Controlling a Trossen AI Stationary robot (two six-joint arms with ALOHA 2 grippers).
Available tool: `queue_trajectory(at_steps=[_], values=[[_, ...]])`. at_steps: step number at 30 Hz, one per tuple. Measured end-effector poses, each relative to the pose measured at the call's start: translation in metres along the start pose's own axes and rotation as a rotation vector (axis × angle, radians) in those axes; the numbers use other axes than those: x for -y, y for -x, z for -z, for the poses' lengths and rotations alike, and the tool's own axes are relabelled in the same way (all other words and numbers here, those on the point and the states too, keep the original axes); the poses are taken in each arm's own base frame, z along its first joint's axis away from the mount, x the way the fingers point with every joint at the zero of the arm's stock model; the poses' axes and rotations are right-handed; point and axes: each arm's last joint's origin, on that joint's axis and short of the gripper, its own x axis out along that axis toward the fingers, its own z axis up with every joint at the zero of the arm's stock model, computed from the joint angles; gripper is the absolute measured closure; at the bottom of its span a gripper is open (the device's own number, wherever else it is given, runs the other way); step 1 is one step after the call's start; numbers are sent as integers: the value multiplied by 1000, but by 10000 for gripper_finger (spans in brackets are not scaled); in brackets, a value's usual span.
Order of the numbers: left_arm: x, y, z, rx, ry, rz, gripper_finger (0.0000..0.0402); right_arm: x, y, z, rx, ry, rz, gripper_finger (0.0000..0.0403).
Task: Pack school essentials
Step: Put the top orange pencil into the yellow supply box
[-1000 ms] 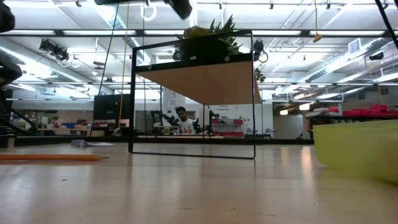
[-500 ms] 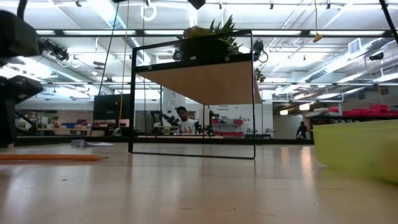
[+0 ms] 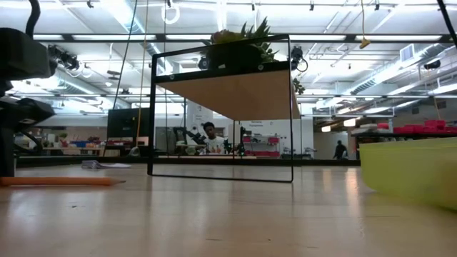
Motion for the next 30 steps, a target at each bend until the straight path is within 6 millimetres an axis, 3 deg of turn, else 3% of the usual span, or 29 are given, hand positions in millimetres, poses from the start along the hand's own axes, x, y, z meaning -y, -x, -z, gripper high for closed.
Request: queue_trajectory(at_steps=[6, 14, 26, 30], values=[[3, -1, -3, 29, 14, 37, 382, 1, 21, -11, -55, 19, 23, 283], [12, -12, -7, 85, 57, 86, 363, 0, 59, -20, -98, 8, -35, 283], [28, -36, -44, 121, -5, 72, 365, 17, 160, -41, -12, -41, -154, 283], [34, -46, -58, 125, -20, 65, 364, 27, 183, -41, -16, -63, -163, 283]])
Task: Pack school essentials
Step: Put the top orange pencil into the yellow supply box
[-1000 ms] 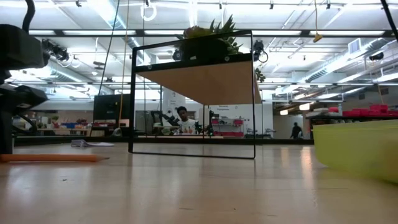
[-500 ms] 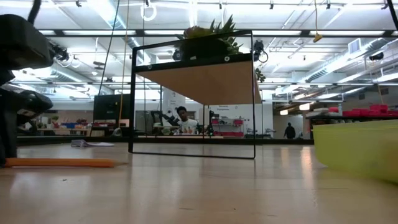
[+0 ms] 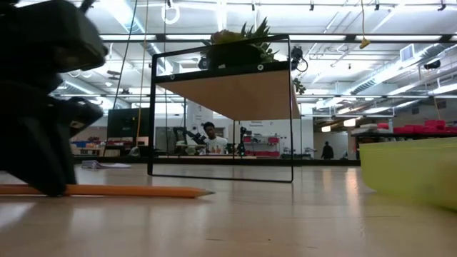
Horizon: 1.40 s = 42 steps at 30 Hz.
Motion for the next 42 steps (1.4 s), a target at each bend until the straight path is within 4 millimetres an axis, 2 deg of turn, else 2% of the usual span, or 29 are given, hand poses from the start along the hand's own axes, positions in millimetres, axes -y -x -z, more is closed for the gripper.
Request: queue_trajectory(at_steps=[3, 6, 11, 16, 21, 28, 34, 42], values=[[4, -7, -9, 9, -14, 1, 369, 1, 5, 3, -30, -4, -2, 283], [9, -13, -15, 9, -36, 16, 370, -2, 3, 8, -62, -3, -4, 283], [17, -18, -22, 7, -58, 47, 365, -9, -20, 23, -118, -24, -38, 283], [23, -21, -27, 12, -54, 69, 372, -18, -45, 48, -144, -46, -70, 283], [24, -20, -28, 13, -54, 71, 366, -22, -75, 81, -173, -70, -78, 283], [24, -20, -28, 14, -54, 70, 368, -17, -113, 126, -149, -74, -110, 283], [23, -20, -28, 15, -53, 68, 368, -7, -129, 153, -151, -70, -105, 283], [23, -20, -28, 17, -54, 67, 372, 0, -140, 170, -80, -40, -101, 277]])
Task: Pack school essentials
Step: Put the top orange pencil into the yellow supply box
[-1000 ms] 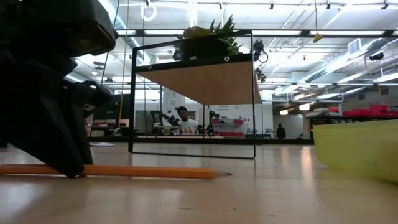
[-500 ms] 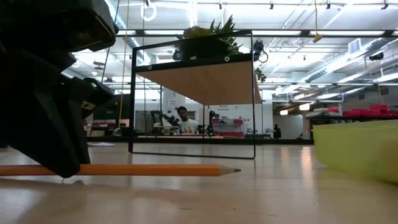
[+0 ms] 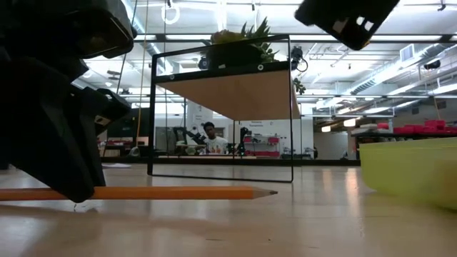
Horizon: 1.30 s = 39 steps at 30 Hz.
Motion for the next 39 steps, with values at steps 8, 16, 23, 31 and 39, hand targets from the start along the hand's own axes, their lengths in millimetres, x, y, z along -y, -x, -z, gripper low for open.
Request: queue_trajectory(at_steps=[8, 16, 23, 31, 39], values=[[-1, 0, -1, 0, 4, -3, 365, -13, -41, 4, 43, 11, -3, 267], [-2, -1, -1, -1, 7, 1, 368, -24, -84, 1, 47, 26, 76, 267], [-1, -1, -1, -3, -1, 7, 368, -7, -94, -4, 24, 27, 174, 252], [-1, -1, -1, -3, -3, 8, 369, 3, -102, -1, 0, 81, 216, 235], [-1, 0, -1, -2, -18, 8, 370, 10, -105, 11, -37, 76, 226, 237]])
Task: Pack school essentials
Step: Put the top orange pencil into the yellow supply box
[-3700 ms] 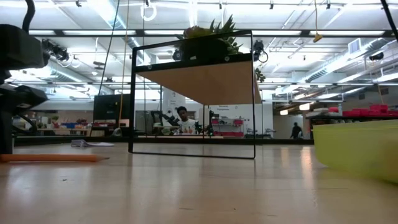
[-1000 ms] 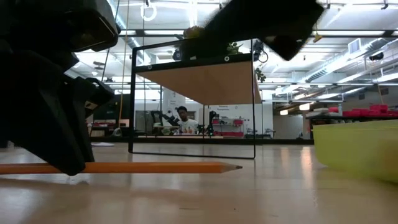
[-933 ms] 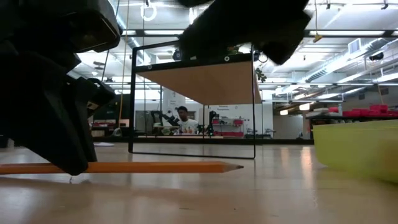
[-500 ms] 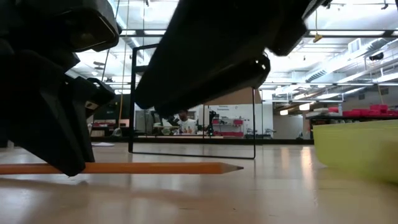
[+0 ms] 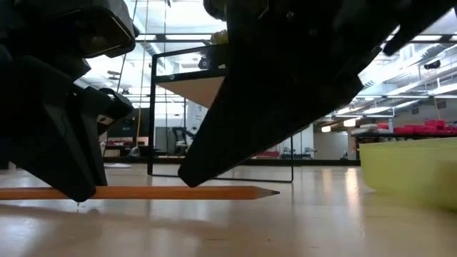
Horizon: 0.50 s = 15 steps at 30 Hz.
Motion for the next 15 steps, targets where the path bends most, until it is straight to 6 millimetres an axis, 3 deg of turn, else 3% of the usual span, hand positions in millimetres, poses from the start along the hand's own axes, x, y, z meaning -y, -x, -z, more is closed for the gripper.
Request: queue_trajectory(at_steps=[15], values=[[-1, 0, -1, 1, 3, -3, 372, 1, -3, 5, -15, 21, -7, 237]])
